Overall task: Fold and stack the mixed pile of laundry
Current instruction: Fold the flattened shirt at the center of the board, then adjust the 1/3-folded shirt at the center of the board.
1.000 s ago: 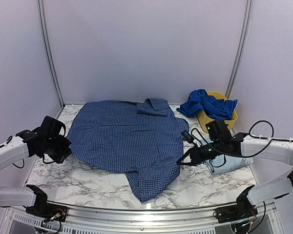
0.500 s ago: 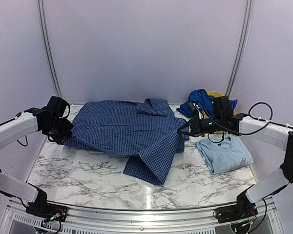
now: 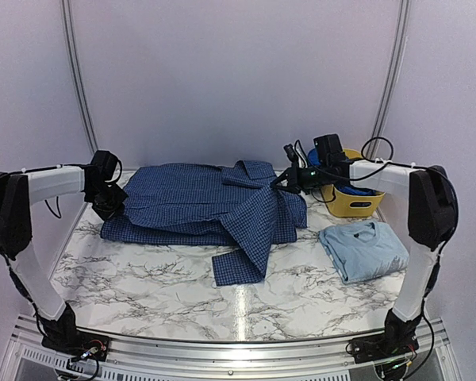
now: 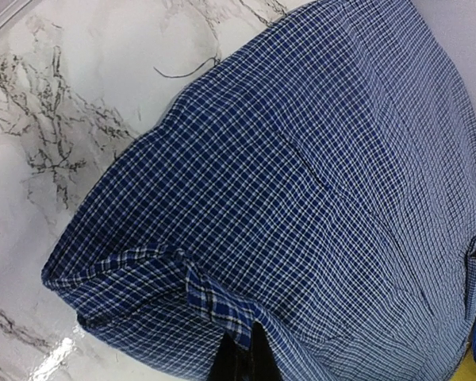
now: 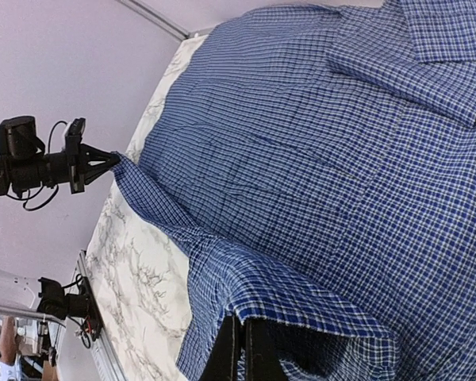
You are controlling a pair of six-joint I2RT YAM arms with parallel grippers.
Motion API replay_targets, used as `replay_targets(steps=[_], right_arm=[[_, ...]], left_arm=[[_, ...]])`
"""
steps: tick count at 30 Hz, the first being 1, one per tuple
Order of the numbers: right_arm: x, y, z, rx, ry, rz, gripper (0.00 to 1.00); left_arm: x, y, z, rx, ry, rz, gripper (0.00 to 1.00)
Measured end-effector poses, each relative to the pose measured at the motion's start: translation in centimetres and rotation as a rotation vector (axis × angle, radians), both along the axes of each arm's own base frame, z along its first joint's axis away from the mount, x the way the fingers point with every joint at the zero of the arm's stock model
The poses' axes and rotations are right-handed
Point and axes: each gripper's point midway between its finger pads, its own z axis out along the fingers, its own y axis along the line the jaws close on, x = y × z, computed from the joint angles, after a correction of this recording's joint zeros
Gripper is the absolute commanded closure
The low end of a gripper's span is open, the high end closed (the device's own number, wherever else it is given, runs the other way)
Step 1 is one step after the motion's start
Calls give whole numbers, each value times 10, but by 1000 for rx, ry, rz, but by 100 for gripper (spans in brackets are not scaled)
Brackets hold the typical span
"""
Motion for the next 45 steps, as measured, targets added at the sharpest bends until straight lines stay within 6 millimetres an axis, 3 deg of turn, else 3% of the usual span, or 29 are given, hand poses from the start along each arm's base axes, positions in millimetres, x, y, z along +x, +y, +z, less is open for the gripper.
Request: replay_targets(steps=[5, 8, 9, 12, 13, 16, 19, 22, 26, 27, 30, 32, 36, 39, 42, 45], right_arm=[[33, -2, -28, -42, 45, -45, 100], [52, -8, -42, -61, 65, -86, 100], [56, -10, -44, -63, 70, -99, 95], [68, -13, -50, -59, 89, -116, 63], [73, -12, -50, -58, 89, -115, 57], [79, -14, -52, -65, 87, -109, 52], [72, -20, -56, -88, 106, -103, 53], [53, -34, -62, -122, 141, -98, 59], [25, -42, -73, -149, 192, -75, 63], [11, -38, -91, -173, 238, -47, 66], [8, -32, -101, -184, 255, -31, 67], [8, -26, -117, -198, 271, -16, 67], [-9, -21, -157, -248, 346, 13, 67], [-21, -15, -160, -236, 338, 41, 67], [-43, -12, -160, -235, 336, 64, 66], [-69, -8, -158, -240, 359, 85, 63]], left_arm=[[20, -1, -19, -2, 27, -14, 98], [27, 2, -25, -4, 34, -8, 78], [28, 3, -27, -6, 35, -3, 72], [32, 7, -29, -3, 35, 0, 49], [32, 9, -29, 1, 33, -3, 47], [33, 14, -29, 13, 30, 0, 38], [31, 17, -23, 26, 18, -20, 33], [32, 11, -11, 35, -10, -82, 34], [29, -17, -8, 21, -22, -198, 36], [23, -43, -22, -6, 9, -287, 39], [20, -48, -34, -16, 36, -298, 44], [15, -46, -49, -22, 70, -292, 46], [-8, -38, -74, -30, 131, -264, 48], [-19, -31, -75, -33, 123, -241, 48], [-29, -27, -74, -31, 112, -237, 38], [-40, -29, -70, -10, 109, -290, 22]])
